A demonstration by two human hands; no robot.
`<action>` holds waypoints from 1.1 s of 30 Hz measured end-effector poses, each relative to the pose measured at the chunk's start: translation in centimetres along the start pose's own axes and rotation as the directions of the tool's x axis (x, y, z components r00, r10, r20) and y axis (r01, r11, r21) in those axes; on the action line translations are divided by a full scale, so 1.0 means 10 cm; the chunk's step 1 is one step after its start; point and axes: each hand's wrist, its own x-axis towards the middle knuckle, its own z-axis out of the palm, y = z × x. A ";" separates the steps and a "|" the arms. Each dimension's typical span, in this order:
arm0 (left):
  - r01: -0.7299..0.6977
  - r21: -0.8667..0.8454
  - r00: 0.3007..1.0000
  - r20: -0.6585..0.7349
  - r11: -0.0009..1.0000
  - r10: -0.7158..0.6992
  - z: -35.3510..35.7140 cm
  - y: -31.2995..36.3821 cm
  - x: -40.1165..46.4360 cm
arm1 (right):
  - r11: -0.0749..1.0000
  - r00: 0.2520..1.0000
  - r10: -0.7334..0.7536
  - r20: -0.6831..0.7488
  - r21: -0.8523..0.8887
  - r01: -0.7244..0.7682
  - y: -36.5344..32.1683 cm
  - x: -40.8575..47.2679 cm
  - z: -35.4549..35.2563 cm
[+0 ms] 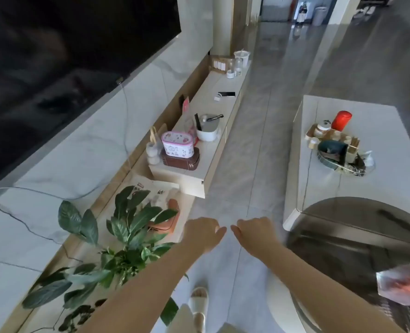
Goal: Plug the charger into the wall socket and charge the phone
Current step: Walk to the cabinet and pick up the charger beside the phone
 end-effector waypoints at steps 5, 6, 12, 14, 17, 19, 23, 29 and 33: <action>0.098 -0.090 0.987 0.132 0.991 -0.086 0.27 -0.30 0.15 | 0.977 0.966 0.122 0.227 0.145 -0.158 -0.15 0.13 0.31; 0.109 -0.110 0.983 0.159 0.988 -0.090 0.32 -0.36 0.20 | 0.966 0.954 0.140 0.265 0.173 -0.190 -0.18 0.16 0.38; 0.115 -0.169 0.969 0.235 0.979 -0.074 0.46 -0.67 0.44 | 0.878 0.892 0.235 0.385 0.310 -0.365 -0.29 0.32 0.61; 0.116 -0.164 0.963 0.261 0.980 -0.070 0.45 -0.73 0.54 | 0.860 0.878 0.259 0.403 0.318 -0.400 -0.29 0.40 0.64; 0.123 -0.171 0.950 0.306 0.977 -0.066 0.45 -0.78 0.68 | 0.851 0.867 0.274 0.416 0.315 -0.420 -0.26 0.50 0.64; 0.140 -0.182 0.940 0.335 0.973 -0.073 0.46 -0.78 0.76 | 0.838 0.855 0.287 0.431 0.319 -0.442 -0.21 0.57 0.64; 0.154 -0.180 0.933 0.349 0.972 -0.083 0.47 -0.71 1.01 | 0.827 0.838 0.275 0.472 0.329 -0.456 0.01 0.77 0.67; 0.230 -0.206 0.933 0.324 0.951 -0.156 0.38 -0.42 1.56 | 0.843 0.851 0.243 0.466 0.332 -0.423 0.56 1.18 0.65; 0.289 -0.233 0.925 0.318 0.928 -0.208 0.30 -0.12 1.95 | 0.866 0.866 0.208 0.455 0.327 -0.379 0.99 1.46 0.62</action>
